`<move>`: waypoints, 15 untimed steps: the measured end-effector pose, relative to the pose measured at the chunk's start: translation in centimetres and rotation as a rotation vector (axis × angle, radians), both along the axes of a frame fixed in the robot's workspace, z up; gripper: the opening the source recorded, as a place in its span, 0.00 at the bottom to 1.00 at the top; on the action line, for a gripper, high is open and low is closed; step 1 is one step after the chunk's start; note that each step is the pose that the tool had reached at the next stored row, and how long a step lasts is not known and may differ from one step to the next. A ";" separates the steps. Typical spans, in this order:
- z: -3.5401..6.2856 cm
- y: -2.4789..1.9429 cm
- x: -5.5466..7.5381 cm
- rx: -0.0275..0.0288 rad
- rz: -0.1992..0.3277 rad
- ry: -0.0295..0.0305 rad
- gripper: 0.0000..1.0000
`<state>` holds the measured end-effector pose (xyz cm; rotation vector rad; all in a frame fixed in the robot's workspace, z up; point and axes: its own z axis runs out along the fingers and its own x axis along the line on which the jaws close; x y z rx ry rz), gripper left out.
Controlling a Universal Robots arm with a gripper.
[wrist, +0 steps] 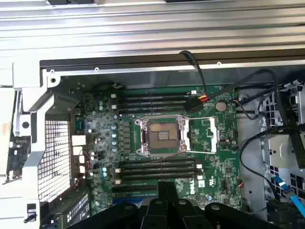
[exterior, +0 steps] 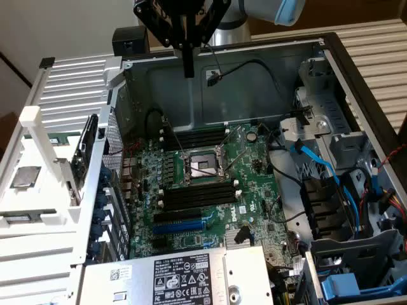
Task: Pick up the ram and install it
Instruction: 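Reach for the ram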
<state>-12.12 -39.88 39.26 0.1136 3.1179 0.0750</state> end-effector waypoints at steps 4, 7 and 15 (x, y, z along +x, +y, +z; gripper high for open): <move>0.00 0.00 0.0 0.0000 0.000 0.0000 0.10; 0.00 0.00 0.0 0.0000 0.000 0.0000 0.10; 0.01 -0.14 -0.4 -0.0001 -0.001 -0.0003 0.10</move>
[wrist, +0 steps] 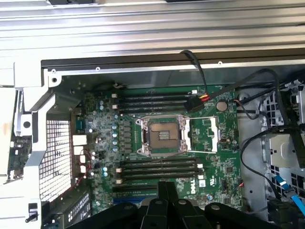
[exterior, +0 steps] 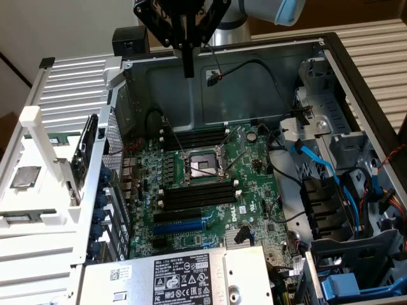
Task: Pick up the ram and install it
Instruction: 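Reach for the ram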
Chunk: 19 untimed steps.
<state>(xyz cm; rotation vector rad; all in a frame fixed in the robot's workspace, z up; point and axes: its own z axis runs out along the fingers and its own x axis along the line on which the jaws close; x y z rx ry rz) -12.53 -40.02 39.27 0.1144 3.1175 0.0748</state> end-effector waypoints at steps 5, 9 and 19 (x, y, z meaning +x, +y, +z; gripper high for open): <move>-0.01 -1.28 -3.8 0.0001 0.000 -0.0070 0.10; -0.01 -1.66 -5.7 0.0001 0.000 -0.0071 0.10; -0.21 -1.94 -12.1 0.0001 0.000 -0.0073 0.10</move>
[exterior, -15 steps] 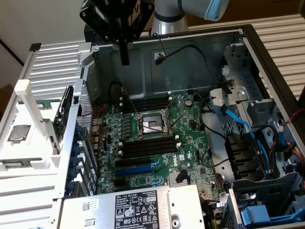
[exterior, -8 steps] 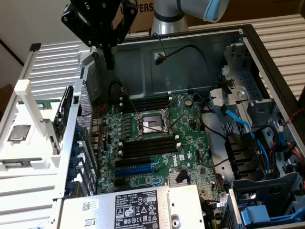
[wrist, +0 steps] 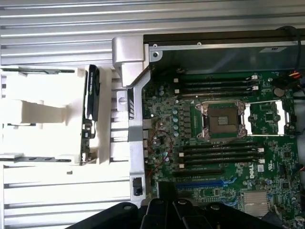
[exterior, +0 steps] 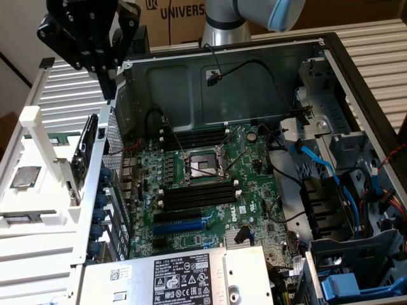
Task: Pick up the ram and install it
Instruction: 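Reach for the ram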
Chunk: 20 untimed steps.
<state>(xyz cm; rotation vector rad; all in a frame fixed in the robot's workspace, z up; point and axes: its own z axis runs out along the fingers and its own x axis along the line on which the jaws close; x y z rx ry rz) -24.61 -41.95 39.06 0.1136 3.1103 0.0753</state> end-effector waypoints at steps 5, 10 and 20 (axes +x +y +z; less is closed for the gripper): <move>-0.16 0.00 -2.7 -0.0010 0.000 0.0000 0.10; -0.31 0.00 -5.5 -0.0029 0.000 0.0001 0.10; -0.71 0.00 -10.0 -0.0050 0.000 0.0001 0.10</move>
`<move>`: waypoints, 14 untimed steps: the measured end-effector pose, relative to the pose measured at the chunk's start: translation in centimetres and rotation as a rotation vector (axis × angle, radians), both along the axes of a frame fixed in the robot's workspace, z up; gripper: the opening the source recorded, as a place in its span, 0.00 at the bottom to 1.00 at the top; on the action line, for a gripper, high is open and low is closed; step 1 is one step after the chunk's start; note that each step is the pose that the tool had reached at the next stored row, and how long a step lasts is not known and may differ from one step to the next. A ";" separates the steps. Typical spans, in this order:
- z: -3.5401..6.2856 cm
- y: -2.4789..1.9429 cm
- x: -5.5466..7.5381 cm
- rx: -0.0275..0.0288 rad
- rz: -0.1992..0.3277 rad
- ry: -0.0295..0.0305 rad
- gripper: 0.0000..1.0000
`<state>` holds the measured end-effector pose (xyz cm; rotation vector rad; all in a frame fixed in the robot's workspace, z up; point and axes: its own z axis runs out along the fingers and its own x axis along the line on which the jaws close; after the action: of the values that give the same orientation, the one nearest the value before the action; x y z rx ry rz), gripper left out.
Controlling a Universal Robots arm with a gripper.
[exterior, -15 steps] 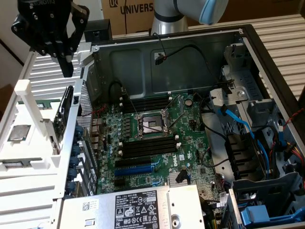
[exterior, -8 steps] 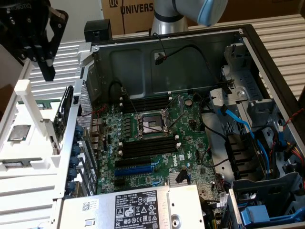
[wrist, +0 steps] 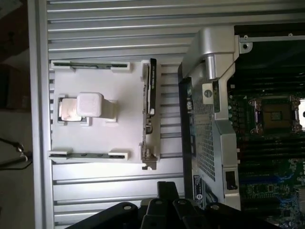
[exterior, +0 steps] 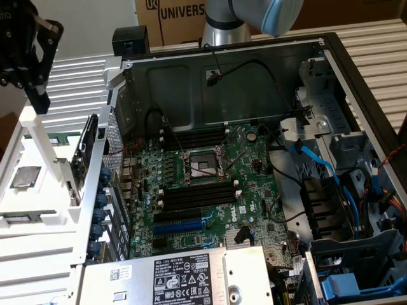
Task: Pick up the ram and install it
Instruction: 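Reach for the ram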
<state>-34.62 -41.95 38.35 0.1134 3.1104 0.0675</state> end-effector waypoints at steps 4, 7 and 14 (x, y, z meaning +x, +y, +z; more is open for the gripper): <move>-0.28 0.00 -1.8 -0.0024 0.000 0.0000 0.10; -0.54 0.00 -3.2 -0.0060 0.000 0.0000 0.10; -0.95 0.10 -6.4 -0.0180 0.000 0.0005 0.10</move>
<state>-41.02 -41.85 37.39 0.1129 3.1107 0.0394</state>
